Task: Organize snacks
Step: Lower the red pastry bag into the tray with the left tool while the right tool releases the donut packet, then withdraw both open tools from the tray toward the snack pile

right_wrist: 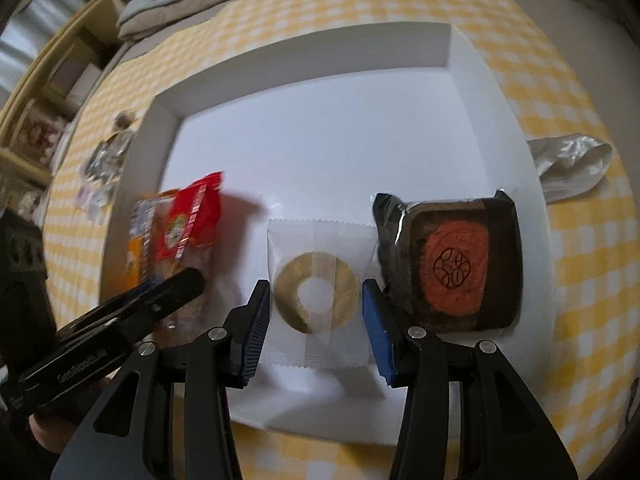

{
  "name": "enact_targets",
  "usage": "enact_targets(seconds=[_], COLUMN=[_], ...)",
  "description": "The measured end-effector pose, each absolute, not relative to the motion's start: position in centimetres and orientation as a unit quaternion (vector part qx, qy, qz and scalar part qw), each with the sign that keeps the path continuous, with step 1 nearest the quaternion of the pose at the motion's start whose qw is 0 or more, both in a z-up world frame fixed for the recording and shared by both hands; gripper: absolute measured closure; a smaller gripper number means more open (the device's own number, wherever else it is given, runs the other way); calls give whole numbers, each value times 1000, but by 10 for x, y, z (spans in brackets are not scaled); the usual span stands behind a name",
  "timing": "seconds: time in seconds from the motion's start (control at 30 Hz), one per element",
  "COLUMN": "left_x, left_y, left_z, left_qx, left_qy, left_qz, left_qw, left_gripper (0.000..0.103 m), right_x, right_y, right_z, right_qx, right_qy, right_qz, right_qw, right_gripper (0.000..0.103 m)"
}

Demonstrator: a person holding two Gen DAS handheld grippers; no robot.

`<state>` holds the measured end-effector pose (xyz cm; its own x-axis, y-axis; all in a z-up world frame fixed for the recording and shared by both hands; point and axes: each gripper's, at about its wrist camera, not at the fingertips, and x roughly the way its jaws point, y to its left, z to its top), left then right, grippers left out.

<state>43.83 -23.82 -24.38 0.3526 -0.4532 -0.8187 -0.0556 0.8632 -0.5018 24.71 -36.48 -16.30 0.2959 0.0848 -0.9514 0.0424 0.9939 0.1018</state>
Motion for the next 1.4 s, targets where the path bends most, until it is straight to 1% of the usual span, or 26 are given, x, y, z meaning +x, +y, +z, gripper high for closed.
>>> enact_targets(seconds=[0.07,0.17,0.2,0.3,0.33,0.47,0.73,0.87,0.9,0.97,1.07,1.13,1.2,1.27,1.3,1.4], left_x=[435,433,416,396,386,359,335,323,320,314,307,303,299,294,293,290], left_y=[-235,-234,-234,-231,-222,-215,-204,-200,-199,-196,-192,-188,-184,-180,-177,-170], left_z=[-241,-232,-232,-220,-214,-194,-170,-158,-156,-150,-145,-142,-137,-130,-127,-117], left_qx=[-228,-221,-218,-209,-206,-191,-170,-154,-149,-141,-132,-127,-116,-104,-101,-93], left_qy=[552,545,543,537,535,527,520,517,516,514,513,513,509,502,501,497], left_qz=[-131,-135,-136,-137,-137,-139,-141,-144,-144,-144,-143,-143,-142,-139,-140,-138], left_qw=[791,797,799,806,808,816,825,830,831,833,836,837,841,847,848,852], left_gripper=[60,53,51,50,50,50,50,39,35,30,21,14,4,0,0,0], right_x=[241,234,231,226,224,215,196,187,184,178,171,166,162,158,156,151], right_y=[-363,-363,-364,-365,-367,-370,-360,-354,-354,-352,-351,-352,-354,-355,-356,-355], right_z=[-159,-151,-149,-144,-143,-133,-113,-106,-105,-103,-99,-97,-93,-90,-88,-82], right_qx=[58,61,61,67,67,68,49,34,32,29,21,15,10,6,5,-6], right_qy=[592,584,582,575,573,563,531,518,517,513,507,499,496,491,489,481], right_qz=[20,21,20,11,9,6,11,5,2,-6,-21,-31,-40,-53,-57,-67], right_qw=[804,809,811,815,817,823,846,855,856,858,861,866,868,869,870,874], right_gripper=[53,51,51,41,40,40,40,39,37,34,24,13,11,7,0,0])
